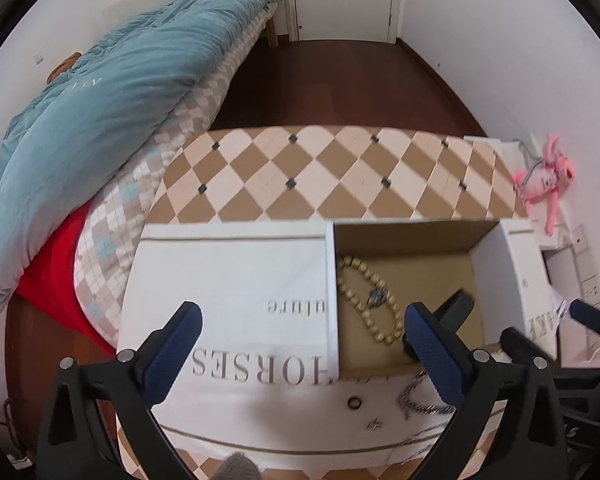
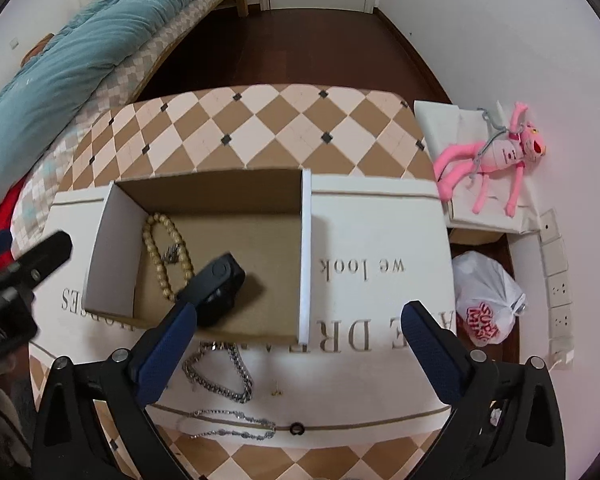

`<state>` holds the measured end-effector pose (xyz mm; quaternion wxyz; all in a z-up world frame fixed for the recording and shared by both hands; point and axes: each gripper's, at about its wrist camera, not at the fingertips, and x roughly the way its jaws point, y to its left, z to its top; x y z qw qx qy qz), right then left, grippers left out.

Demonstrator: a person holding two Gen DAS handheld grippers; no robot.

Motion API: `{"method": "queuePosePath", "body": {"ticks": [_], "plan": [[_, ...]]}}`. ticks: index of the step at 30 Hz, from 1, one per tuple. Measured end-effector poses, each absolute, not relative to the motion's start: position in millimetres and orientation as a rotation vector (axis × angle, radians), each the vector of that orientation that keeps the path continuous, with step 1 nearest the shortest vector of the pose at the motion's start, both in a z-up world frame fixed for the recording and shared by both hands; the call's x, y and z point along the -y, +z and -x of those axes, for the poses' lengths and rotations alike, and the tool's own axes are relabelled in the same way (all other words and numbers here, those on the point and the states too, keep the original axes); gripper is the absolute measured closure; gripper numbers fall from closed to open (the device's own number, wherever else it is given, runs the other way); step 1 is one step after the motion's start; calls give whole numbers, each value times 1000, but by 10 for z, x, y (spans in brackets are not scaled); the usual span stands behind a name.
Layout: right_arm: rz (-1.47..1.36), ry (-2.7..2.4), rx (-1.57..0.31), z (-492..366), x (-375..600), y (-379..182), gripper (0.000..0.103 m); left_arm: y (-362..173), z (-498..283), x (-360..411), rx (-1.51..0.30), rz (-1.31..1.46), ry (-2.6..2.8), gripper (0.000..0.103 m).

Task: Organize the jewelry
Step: 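Carry watch and bead bracelet into the white box and open both grippers, then lift both open grippers out of the box and back over the jewelry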

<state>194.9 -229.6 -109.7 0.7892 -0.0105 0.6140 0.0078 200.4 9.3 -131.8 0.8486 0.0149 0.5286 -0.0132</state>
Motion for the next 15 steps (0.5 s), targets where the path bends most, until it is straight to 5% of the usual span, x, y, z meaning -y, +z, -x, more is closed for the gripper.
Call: {"method": "queuePosePath", "body": {"ticks": [15], "plan": [[11,33,-1256,-1678,2276,-852,0,-1109,-1661,-147,-1066,-4,-16,0]]}}
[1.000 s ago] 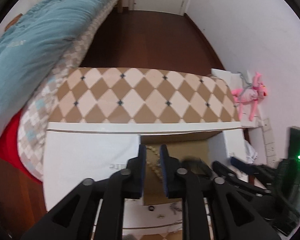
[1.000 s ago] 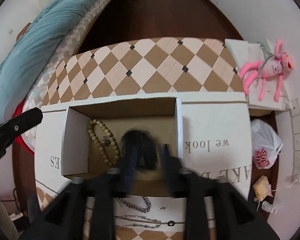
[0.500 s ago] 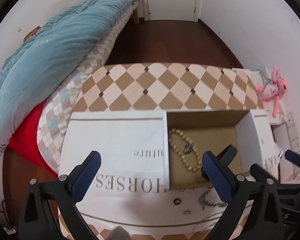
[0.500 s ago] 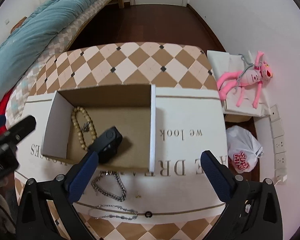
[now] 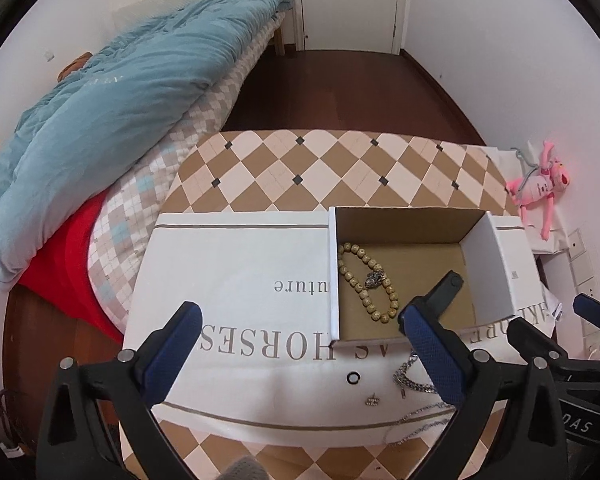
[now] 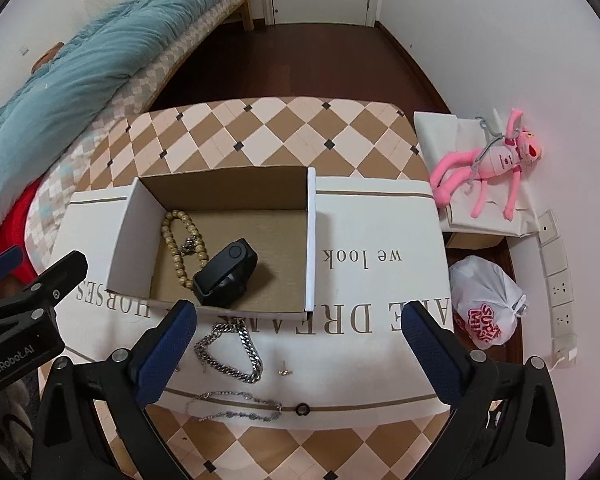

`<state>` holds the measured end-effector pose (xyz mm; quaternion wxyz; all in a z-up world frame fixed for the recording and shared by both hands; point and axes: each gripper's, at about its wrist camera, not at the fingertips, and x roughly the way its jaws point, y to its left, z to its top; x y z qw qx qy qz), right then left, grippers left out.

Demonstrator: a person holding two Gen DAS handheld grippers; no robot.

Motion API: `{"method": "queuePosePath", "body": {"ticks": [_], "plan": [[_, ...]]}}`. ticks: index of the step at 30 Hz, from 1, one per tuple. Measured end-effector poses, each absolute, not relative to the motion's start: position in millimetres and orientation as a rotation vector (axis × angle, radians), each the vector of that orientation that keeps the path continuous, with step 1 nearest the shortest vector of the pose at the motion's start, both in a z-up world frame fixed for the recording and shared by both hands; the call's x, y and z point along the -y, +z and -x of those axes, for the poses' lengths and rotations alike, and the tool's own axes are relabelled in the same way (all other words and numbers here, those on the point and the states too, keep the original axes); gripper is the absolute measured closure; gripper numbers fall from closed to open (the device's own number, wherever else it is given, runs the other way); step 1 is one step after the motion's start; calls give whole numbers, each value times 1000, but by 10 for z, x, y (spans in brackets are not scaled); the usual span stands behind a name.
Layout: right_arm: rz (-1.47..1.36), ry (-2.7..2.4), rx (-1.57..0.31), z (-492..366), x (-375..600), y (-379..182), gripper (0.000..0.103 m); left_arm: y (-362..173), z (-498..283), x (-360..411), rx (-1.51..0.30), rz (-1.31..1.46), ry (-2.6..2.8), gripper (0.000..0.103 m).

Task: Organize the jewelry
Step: 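Lift both open grippers out of the box and back over the jewelry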

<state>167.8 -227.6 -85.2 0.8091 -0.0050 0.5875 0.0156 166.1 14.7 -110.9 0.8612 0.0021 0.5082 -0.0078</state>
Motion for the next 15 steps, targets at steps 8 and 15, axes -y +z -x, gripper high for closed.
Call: {"method": "queuePosePath", "body": {"ticks": [8,15], "plan": [[-10,22,-1185,-1458,2292,-502,0,-776,-1355,-219,-1006,4,0,0],[-5,5,-1103,-1249,2280,-102,0,-482,-1102,-249,-952,-12,-10,0]]}}
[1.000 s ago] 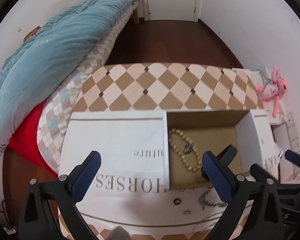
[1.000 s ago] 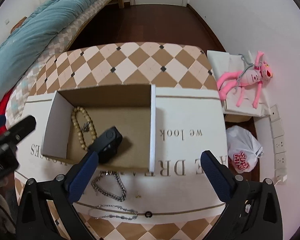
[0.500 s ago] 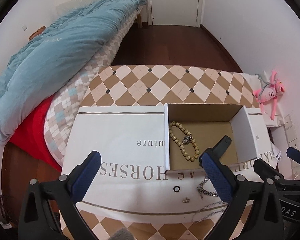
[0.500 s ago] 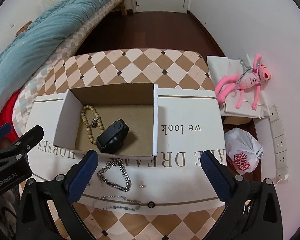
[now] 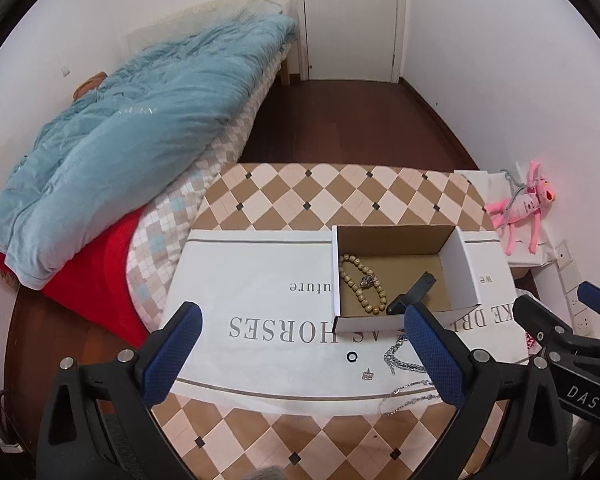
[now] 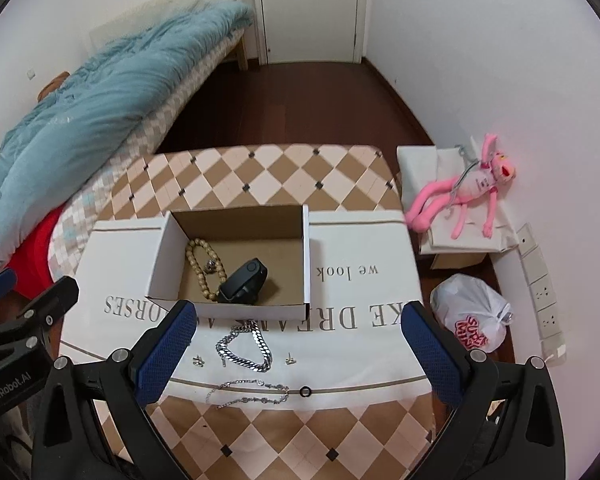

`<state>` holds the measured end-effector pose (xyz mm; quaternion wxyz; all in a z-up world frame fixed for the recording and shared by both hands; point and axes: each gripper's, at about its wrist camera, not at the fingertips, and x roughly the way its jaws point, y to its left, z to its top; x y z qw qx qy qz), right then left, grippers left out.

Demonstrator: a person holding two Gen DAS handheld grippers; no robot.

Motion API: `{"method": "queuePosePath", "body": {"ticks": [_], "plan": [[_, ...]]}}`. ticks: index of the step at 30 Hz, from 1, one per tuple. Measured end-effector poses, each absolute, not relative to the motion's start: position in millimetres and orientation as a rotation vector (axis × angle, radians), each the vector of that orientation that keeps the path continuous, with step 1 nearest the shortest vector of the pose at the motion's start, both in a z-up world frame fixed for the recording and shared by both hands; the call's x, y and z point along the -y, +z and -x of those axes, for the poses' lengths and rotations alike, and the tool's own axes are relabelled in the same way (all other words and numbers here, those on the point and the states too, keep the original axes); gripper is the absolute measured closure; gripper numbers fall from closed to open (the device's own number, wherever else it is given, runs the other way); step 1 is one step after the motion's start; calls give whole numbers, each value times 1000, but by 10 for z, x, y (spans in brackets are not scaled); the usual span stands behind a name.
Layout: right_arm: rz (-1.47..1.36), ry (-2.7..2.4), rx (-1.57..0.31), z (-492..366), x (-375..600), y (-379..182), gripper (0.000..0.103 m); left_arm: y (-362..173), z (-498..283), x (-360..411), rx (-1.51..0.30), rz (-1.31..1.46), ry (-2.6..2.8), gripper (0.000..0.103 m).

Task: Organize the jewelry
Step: 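Lift both open grippers out of the box and back over the jewelry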

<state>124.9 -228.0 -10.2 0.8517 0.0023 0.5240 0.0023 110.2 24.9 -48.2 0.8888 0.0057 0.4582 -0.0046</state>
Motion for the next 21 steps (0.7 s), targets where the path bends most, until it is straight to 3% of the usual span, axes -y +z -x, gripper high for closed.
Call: {"method": "queuePosePath", "body": {"ticks": [9,16,18,21], "plan": [[-37,21,-1057,-1058,2290,223,0,-374,-930,-290,-922,-33,46,0],[-105,12,-1204,-972,2483,-368,1,-970,-892,-276,-1015,-68,96,0],[-145,17,-1266,-916,2546,-666,14,-1159,-866,-265,-1050,-69,95,0],[-229,26,-1374,-816,2622,-1131,23,-1484,-832,-248,-1129,-65,83,0]]}}
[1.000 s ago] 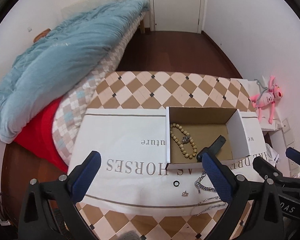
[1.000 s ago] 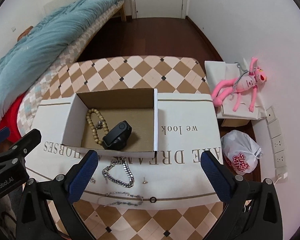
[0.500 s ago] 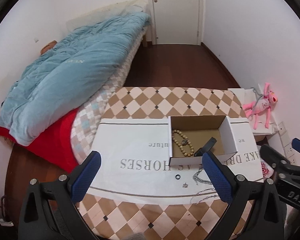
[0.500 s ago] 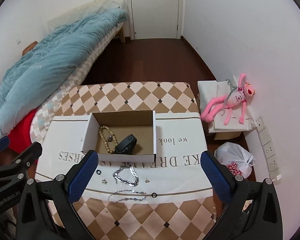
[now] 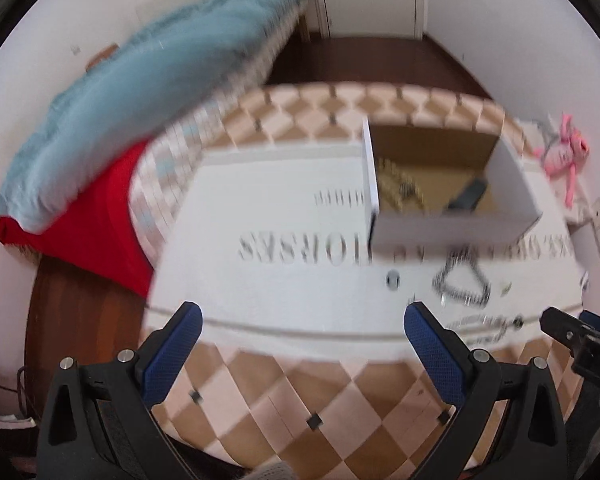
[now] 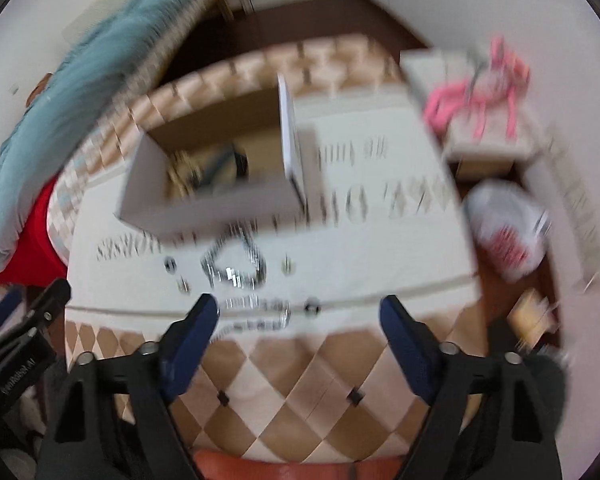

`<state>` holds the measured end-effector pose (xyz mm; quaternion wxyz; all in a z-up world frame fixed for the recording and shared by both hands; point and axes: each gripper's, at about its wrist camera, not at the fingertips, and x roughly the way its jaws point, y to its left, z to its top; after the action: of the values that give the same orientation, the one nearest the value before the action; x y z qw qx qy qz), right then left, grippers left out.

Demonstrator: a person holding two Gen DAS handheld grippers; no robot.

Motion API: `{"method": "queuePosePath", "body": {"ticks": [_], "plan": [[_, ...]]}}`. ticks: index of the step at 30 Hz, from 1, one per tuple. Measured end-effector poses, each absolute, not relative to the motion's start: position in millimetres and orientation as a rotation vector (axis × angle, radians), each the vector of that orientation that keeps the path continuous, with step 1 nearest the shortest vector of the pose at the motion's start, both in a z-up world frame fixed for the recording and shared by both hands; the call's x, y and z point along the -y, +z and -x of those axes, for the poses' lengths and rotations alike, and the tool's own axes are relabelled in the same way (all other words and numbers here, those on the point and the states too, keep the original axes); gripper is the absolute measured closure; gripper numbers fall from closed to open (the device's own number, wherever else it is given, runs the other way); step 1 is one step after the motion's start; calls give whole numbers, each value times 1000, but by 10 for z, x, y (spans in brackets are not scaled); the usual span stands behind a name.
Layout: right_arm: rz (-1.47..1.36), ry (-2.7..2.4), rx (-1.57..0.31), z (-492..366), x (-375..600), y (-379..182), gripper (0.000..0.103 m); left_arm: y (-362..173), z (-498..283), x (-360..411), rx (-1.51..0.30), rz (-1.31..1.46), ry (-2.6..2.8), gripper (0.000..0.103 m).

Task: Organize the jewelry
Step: 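Lift both open grippers out of the box and back over the jewelry, then lower the right gripper onto the thin silver chain and close it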

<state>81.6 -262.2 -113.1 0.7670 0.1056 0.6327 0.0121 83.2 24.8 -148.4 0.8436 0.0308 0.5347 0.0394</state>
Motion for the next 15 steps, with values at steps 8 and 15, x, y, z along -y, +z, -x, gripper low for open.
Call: {"method": "queuePosePath", "body": {"ticks": [8,15], "plan": [[-289,-5,-1426,-666,2740,-1593,45,-1967,-802,-4,-1264,-2,-36,1],[-143,148,-1422,-819,2513,-1695,45,-2113,-861,3,-1265,-90,25,1]]}}
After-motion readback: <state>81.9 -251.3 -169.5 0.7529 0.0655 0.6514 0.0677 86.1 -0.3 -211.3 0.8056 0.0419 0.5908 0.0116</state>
